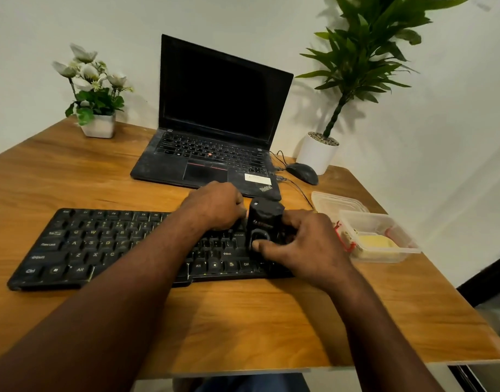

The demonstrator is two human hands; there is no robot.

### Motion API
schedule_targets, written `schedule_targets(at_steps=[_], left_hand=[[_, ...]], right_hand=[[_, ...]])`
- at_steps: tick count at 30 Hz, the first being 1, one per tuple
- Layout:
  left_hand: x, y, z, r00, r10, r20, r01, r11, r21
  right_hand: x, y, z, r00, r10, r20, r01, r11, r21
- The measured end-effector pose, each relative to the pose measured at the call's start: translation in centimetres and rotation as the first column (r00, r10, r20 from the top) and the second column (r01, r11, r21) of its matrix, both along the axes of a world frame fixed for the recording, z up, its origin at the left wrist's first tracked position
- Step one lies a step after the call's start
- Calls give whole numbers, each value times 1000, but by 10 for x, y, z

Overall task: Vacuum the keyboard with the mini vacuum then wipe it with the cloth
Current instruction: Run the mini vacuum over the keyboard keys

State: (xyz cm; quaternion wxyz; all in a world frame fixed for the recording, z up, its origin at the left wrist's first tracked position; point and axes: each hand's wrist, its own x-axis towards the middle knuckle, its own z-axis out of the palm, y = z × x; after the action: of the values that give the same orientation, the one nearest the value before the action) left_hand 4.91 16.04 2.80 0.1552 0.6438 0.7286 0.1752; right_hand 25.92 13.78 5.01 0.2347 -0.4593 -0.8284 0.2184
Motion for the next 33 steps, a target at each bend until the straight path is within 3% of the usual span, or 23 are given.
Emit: schedule_targets(at_steps=[2,7,9,11,15,18,20,22,25,28,30,33], left_hand=[[1,0,1,1000,-3,1,3,1000,-9],[1,0,1,1000,6,-6,-6,1000,-19],[0,0,1,1000,-4,4,4,1000,-18],[-1,0,1,1000,-1,13,2,1000,-19],[0,2,-1,1000,11,10,-11,1000,-3],[0,3,-3,1000,7,7,-7,1000,6],[-1,2,-3,1000,2,-3,-2,1000,8],[-1,3,-3,1000,-5,2,5,1000,5],[-1,2,-3,1000,0,11,0,1000,0],[-1,2,-3,1000,6,1,-6,1000,6],[0,2,-2,1000,7,-3,-7,1000,9],[0,2,-2,1000,6,-5,-6,1000,10]], right_hand=[[6,-6,12,989,146,19,-141,975,-170],[-4,-15,15,992,17,127,-30,994,102],[-4,-20,13,983,93,158,-99,995,29],[3,-22,19,984,153,92,-143,984,-105],[10,-23,19,970,73,233,-88,995,55],[23,-23,16,993,90,81,-81,991,-109],[31,-17,14,1000,-5,-12,4,998,-67],[33,-16,9,998,-61,14,61,998,-19],[32,-21,6,997,38,70,-31,995,-91],[35,-21,6,998,-8,-57,5,998,-58],[36,-19,2,997,-61,-45,60,998,-27],[43,-20,0,999,-35,-19,32,990,-137]])
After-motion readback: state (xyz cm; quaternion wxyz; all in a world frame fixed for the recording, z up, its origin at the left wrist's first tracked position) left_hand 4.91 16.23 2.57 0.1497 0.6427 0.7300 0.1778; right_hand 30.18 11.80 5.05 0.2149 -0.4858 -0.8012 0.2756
